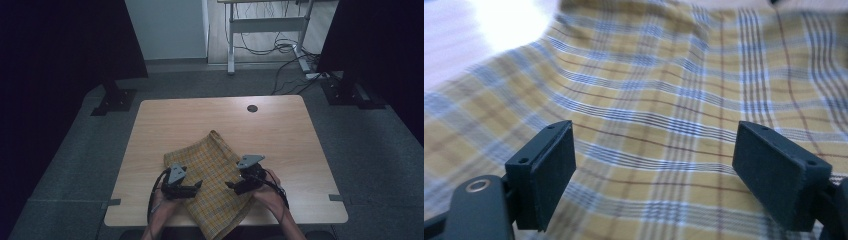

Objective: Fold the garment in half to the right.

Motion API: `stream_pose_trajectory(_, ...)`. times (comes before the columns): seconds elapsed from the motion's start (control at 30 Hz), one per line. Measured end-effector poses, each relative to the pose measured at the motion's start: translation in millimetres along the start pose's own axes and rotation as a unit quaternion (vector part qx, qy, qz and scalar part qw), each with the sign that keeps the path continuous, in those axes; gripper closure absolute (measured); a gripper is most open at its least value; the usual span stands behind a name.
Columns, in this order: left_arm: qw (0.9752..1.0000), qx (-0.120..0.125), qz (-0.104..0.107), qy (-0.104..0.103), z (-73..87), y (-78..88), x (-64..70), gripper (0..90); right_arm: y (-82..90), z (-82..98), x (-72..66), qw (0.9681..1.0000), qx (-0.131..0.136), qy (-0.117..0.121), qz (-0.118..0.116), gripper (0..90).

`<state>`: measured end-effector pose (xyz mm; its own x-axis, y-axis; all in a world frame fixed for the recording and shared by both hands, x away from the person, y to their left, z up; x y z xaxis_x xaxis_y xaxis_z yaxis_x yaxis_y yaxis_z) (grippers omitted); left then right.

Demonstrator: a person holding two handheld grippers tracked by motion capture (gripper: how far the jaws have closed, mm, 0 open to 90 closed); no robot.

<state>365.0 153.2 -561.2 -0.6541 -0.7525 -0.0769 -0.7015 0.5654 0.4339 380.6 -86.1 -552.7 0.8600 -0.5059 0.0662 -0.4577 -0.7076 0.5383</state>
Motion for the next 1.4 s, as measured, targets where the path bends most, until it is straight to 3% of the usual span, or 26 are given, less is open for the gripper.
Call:
stream_pose_trajectory(0.07,0.9999,0.003,0.000,0.011,0.3,7.6,-10.3,16.3,7.1,2.7,-3.3,0.9999,-0.005,0.013,-0.007,11.4)
stream_pose_trajectory(0.1,0.9999,0.006,-0.008,0.013,0.8,11.7,-16.2,16.3,12.1,8.6,-4.4,0.9995,-0.014,0.021,-0.021,10.3)
stream_pose_trajectory(0.13,0.9997,0.009,-0.015,0.018,1.4,15.8,-22.0,16.3,13.7,12.4,-3.2,0.9993,-0.020,0.025,-0.020,10.3)
stream_pose_trajectory(0.2,0.9990,0.016,-0.023,0.036,3.2,23.3,-33.2,16.3,14.6,16.9,-1.4,0.9991,-0.026,0.026,-0.022,10.2)
stream_pose_trajectory(0.23,0.9981,0.022,-0.028,0.049,5.8,28.1,-41.4,16.4,12.7,27.6,1.7,0.9984,-0.041,0.020,-0.034,10.0)
stream_pose_trajectory(0.4,0.9969,0.018,-0.045,0.063,16.4,35.2,-59.8,16.4,0.8,45.9,1.8,0.9970,-0.058,0.016,-0.048,9.8)
stream_pose_trajectory(0.53,0.9944,0.024,-0.054,0.087,22.0,43.5,-75.7,16.5,-3.6,51.1,-1.6,0.9984,-0.049,0.011,-0.024,10.8)
stream_pose_trajectory(0.57,0.9925,0.028,-0.066,0.099,24.8,49.5,-85.4,16.5,-3.3,51.3,-2.4,0.9985,-0.050,0.008,-0.021,10.9)
stream_pose_trajectory(0.6,0.9925,0.028,-0.066,0.099,24.8,49.5,-85.4,16.5,-3.3,51.3,-2.4,0.9985,-0.050,0.008,-0.021,10.9)
stream_pose_trajectory(0.67,0.9891,0.022,-0.087,0.117,32.1,56.2,-98.2,16.5,-2.3,52.4,-4.6,0.9988,-0.049,-0.005,-0.005,11.8)
stream_pose_trajectory(0.73,0.9875,0.009,-0.094,0.127,39.4,57.3,-104.2,16.5,-1.7,53.2,-6.3,0.9987,-0.047,-0.018,0.011,12.1)
stream_pose_trajectory(0.9,0.9868,-0.045,-0.104,0.116,53.6,49.0,-106.3,16.5,0.6,55.4,-14.1,0.9953,-0.039,-0.060,0.066,12.1)
stream_pose_trajectory(1.0,0.9875,-0.068,-0.095,0.106,57.0,43.3,-102.3,16.5,3.0,56.1,-17.1,0.9933,-0.039,-0.074,0.080,12.1)
stream_pose_trajectory(1.07,0.9880,-0.079,-0.089,0.098,58.3,40.5,-99.2,16.9,7.6,53.0,-18.0,0.9928,-0.047,-0.080,0.076,12.0)
stream_pose_trajectory(1.13,0.9879,-0.089,-0.088,0.091,59.1,38.4,-97.1,16.9,15.9,44.9,-19.5,0.9945,-0.032,-0.075,0.065,13.6)
stream_pose_trajectory(1.2,0.9881,-0.092,-0.088,0.086,59.0,37.3,-95.8,16.8,22.5,37.5,-20.0,0.9983,-0.015,-0.044,0.035,15.2)
stream_pose_trajectory(1.23,0.9882,-0.092,-0.087,0.086,58.8,37.0,-95.4,16.5,23.6,36.4,-20.2,0.9996,-0.019,-0.016,0.013,17.3)
stream_pose_trajectory(1.3,0.9883,-0.093,-0.086,0.085,58.9,36.8,-94.8,15.8,21.7,38.2,-18.3,0.9987,-0.038,0.026,-0.020,18.6)
stream_pose_trajectory(1.37,0.9883,-0.094,-0.086,0.083,58.9,36.8,-94.5,15.5,13.9,43.4,-12.5,0.9971,-0.053,0.032,-0.045,20.6)
stream_pose_trajectory(1.4,0.9883,-0.095,-0.087,0.081,59.0,36.6,-94.2,15.5,9.0,47.2,-10.1,0.9967,-0.061,0.032,-0.044,21.4)
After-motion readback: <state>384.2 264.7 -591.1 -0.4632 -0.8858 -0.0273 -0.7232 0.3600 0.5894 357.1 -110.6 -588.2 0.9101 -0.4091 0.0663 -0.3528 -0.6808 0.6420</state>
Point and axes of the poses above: each handheld gripper's, and its own axes: y roughly backward along the jaws, z roughly out of its underside, x roughly to its right, the point moved 5 cm from there along -y, roughly forward along the jaws, and after that the axes turned 4 degrees about x, right-handed, at the moved point
